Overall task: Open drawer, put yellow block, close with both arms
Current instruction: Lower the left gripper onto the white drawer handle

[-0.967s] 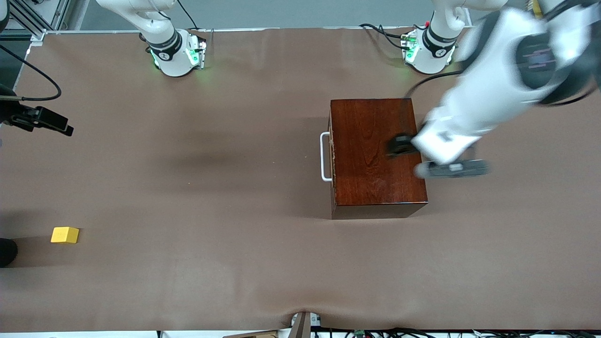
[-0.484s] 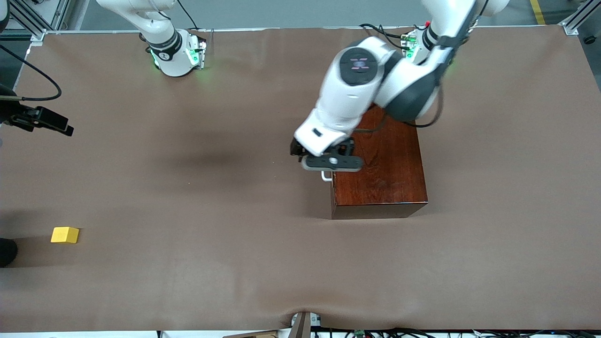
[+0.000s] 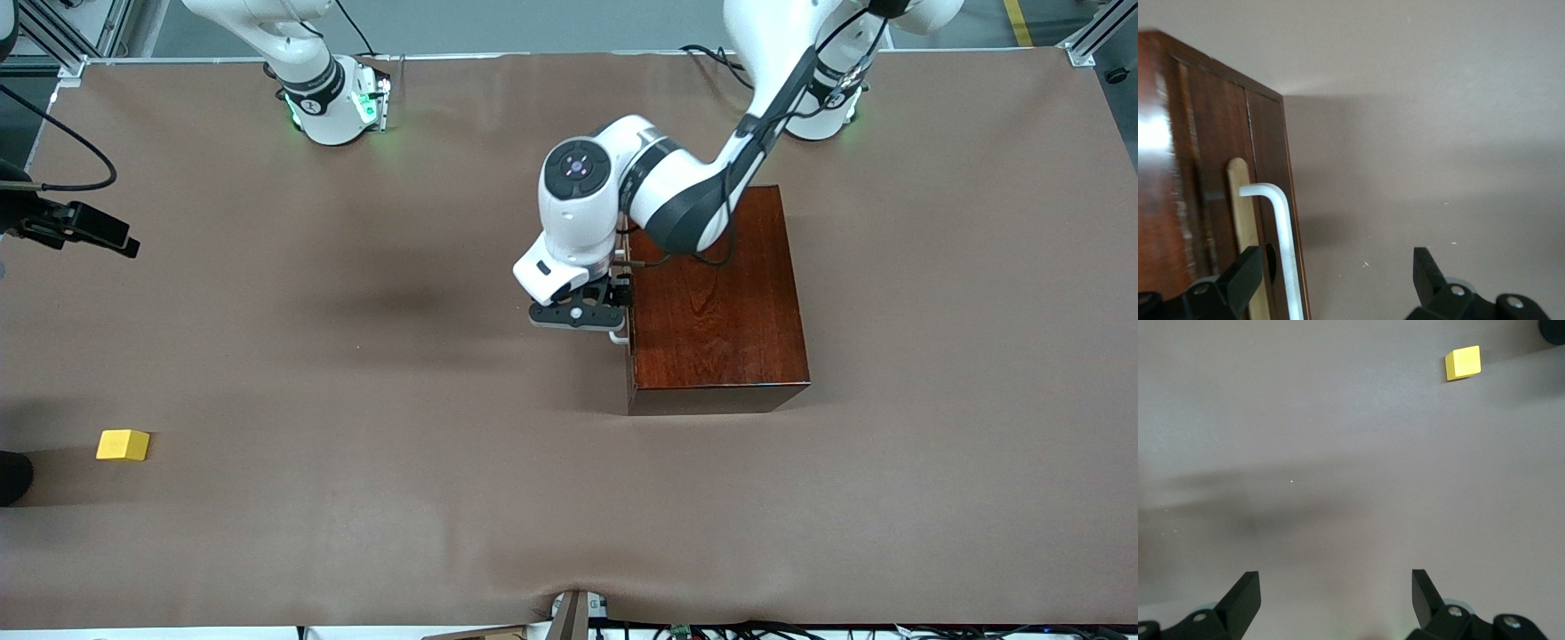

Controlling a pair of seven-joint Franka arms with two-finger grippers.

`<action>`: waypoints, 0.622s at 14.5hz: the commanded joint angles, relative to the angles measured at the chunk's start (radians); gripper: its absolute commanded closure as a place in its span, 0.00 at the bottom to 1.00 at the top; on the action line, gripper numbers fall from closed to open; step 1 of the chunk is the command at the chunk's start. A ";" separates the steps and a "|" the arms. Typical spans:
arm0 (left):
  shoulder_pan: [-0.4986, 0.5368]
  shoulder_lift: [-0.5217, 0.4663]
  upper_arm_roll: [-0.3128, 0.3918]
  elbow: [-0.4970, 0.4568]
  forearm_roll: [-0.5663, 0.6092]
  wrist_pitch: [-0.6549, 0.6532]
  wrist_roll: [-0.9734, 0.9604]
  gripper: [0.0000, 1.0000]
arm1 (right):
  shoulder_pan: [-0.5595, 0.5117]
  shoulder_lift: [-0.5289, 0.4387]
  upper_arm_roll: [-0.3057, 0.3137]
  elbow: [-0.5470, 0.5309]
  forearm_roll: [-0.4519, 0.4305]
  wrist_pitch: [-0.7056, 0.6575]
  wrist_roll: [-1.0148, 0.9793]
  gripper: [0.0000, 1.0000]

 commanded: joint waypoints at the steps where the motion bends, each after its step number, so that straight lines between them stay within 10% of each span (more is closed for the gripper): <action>1: -0.086 0.037 0.058 0.032 0.033 -0.016 -0.055 0.00 | -0.012 -0.003 0.012 0.003 0.011 0.001 0.010 0.00; 9: -0.089 0.043 0.058 0.029 0.022 -0.127 -0.087 0.00 | -0.012 -0.001 0.012 0.004 0.011 0.001 0.009 0.00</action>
